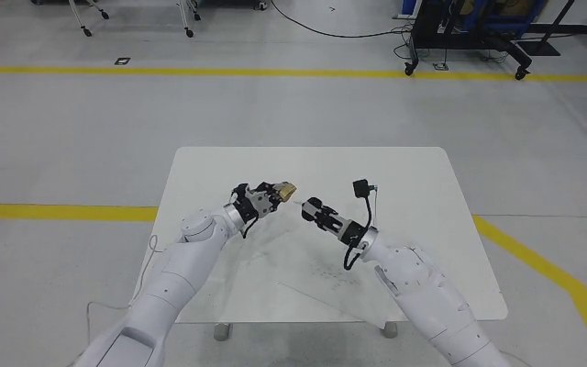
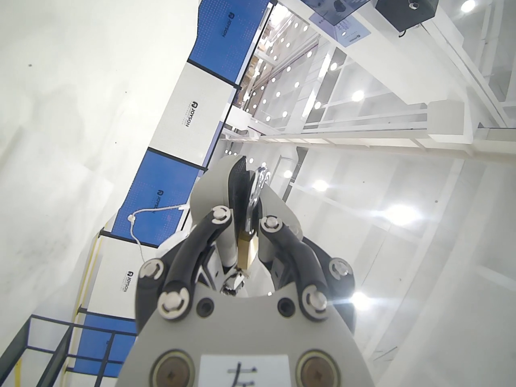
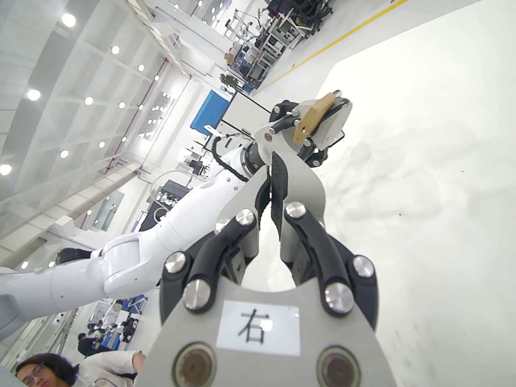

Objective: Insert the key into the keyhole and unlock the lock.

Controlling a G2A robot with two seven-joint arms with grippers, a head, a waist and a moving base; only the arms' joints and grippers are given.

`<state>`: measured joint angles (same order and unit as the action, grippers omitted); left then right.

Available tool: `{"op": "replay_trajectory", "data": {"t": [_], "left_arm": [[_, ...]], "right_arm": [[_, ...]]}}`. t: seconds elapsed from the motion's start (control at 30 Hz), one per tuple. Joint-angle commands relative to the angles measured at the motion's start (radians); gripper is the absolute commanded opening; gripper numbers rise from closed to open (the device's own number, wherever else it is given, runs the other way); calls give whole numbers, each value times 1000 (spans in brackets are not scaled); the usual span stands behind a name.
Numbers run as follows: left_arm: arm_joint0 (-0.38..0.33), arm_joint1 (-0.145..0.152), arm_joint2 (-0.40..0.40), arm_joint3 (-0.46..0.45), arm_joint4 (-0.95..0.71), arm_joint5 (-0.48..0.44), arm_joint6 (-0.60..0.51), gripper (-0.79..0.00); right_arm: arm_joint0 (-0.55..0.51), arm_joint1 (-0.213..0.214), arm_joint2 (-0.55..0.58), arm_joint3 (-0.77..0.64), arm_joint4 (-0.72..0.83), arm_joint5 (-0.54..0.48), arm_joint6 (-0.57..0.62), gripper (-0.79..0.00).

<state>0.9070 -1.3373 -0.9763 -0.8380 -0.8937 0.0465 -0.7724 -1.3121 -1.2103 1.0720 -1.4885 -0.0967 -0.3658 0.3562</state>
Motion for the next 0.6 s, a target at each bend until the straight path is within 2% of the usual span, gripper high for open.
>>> {"op": "replay_trajectory", "data": {"t": [0.0, 0.2, 0.37, 0.57], "left_arm": [[9, 3, -8, -17, 17, -11, 14, -785], [28, 8, -15, -55, 72, -29, 22, -785], [38, 10, -19, -74, 115, -49, 33, -785], [54, 12, -26, -102, 189, -128, 84, -785]], "right_arm": [[10, -6, -17, 10, -20, 29, -33, -785], [42, -29, -72, 48, -9, 114, -91, -785], [50, -39, -80, 58, 9, 134, -117, -785], [41, -44, -72, 51, 5, 158, -161, -785]]}}
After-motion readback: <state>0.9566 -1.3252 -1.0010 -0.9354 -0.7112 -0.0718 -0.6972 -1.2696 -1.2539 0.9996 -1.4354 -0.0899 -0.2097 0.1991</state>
